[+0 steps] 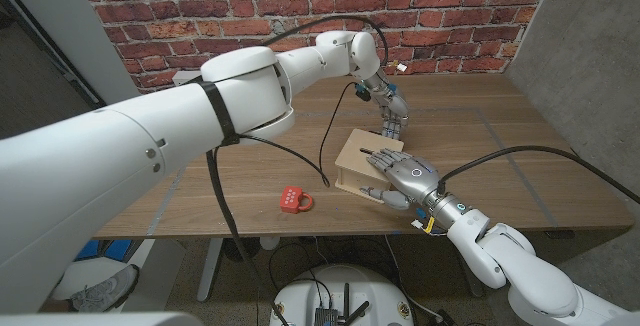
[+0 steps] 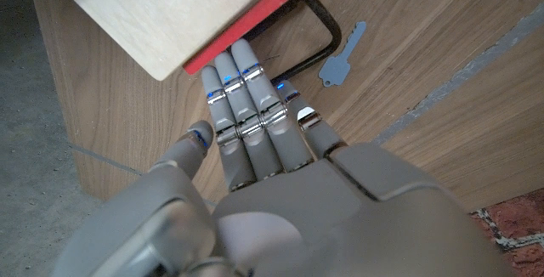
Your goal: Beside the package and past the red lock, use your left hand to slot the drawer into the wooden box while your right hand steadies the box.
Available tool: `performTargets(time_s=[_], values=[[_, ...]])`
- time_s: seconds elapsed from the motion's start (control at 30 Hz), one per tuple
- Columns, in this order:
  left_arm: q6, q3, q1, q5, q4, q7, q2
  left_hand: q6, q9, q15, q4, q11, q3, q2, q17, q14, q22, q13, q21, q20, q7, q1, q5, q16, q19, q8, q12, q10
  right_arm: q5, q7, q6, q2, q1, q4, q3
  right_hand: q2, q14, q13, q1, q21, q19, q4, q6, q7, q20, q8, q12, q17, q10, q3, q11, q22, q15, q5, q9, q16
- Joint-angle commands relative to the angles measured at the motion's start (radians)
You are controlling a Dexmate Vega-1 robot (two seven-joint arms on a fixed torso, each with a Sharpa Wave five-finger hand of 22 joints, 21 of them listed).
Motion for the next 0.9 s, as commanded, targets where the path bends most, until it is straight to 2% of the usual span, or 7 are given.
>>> performTargets(time_s=[0.03,0.57,0.9], values=[[-0.018,-0.012,0.001,-0.008,-0.002,-0.039,0.003,0.003,0.004,-0.020,0.002,0.000,0.009,0.006,0.001,0.020,0.002,0.004,0.005,-0.142,0.006,-0.010,0.000,0.000,0.006,0.001,0.000,0.006,-0.008,-0.006,-0.004,0.002,-0.002,0.000,-0.004,0.004,0.008,0.005,-0.010,0.007,0.009,0.001,0.012,-0.001,-0.001,0.006,0.008,0.000,0.008,0.007,0.001,0.005,-0.003,-0.001,0.004,0.004],[-0.039,-0.032,0.008,-0.022,-0.005,-0.099,0.008,0.002,0.005,-0.020,0.004,0.000,0.018,0.006,0.002,0.027,0.002,0.004,0.005,-0.142,0.008,-0.017,-0.001,0.000,0.008,0.000,-0.004,0.003,-0.014,0.000,-0.002,0.001,-0.002,-0.002,-0.006,0.004,0.008,0.005,-0.010,0.007,0.009,0.001,0.012,-0.001,-0.001,0.006,0.008,0.000,0.008,0.007,0.001,0.005,-0.003,-0.001,0.004,0.004],[-0.043,-0.036,0.009,-0.018,-0.006,-0.102,0.011,0.001,0.005,-0.021,0.005,0.001,0.024,0.006,0.002,0.030,0.002,0.004,0.005,-0.143,0.008,-0.021,-0.001,0.001,0.009,-0.001,-0.004,0.006,-0.014,0.004,0.001,0.001,-0.001,0.000,-0.009,0.004,0.008,0.005,-0.010,0.007,0.009,0.001,0.012,-0.001,-0.001,0.006,0.008,0.000,0.008,0.007,0.001,0.005,-0.003,-0.001,0.004,0.004]])
